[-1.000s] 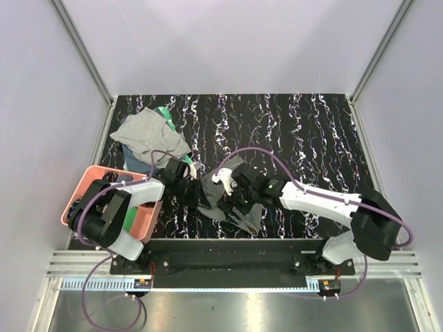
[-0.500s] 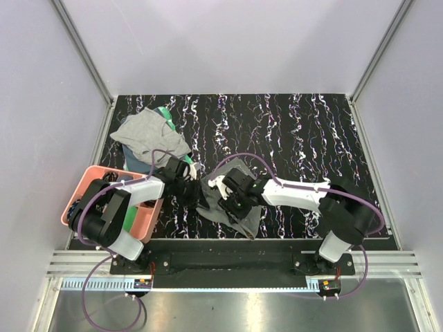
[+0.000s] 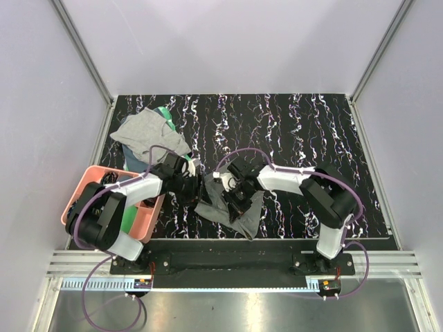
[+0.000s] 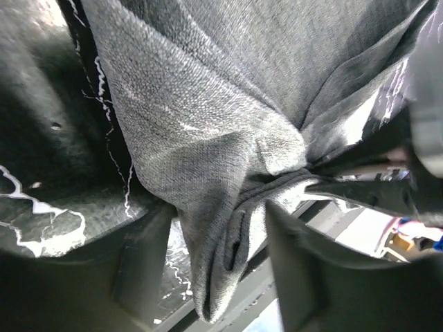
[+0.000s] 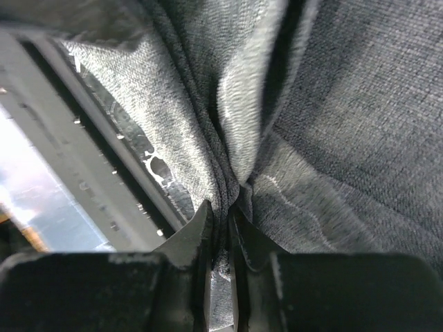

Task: Fold the napkin, place the utensils inside, and roll it up
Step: Roll the napkin with the utensil

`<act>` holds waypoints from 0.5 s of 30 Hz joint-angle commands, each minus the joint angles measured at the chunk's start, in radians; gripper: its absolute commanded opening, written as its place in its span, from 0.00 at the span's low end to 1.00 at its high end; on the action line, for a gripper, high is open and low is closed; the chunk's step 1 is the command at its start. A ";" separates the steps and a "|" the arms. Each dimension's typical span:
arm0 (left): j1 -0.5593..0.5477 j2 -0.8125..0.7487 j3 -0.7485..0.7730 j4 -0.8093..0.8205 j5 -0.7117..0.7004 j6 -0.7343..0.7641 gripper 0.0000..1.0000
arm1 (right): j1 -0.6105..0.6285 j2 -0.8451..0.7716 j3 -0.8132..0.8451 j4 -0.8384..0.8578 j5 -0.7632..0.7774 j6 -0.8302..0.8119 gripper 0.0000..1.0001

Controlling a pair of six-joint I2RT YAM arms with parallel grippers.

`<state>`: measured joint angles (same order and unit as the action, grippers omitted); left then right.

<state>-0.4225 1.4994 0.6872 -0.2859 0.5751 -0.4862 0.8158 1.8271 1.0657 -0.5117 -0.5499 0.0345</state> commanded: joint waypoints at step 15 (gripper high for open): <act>0.007 -0.107 -0.043 -0.015 0.008 0.015 0.76 | -0.129 0.215 0.126 -0.091 -0.338 -0.030 0.15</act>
<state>-0.4179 1.4162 0.6601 -0.2996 0.5755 -0.4747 0.7040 2.0087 1.1576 -0.5911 -0.8429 0.0231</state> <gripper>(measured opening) 0.754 0.159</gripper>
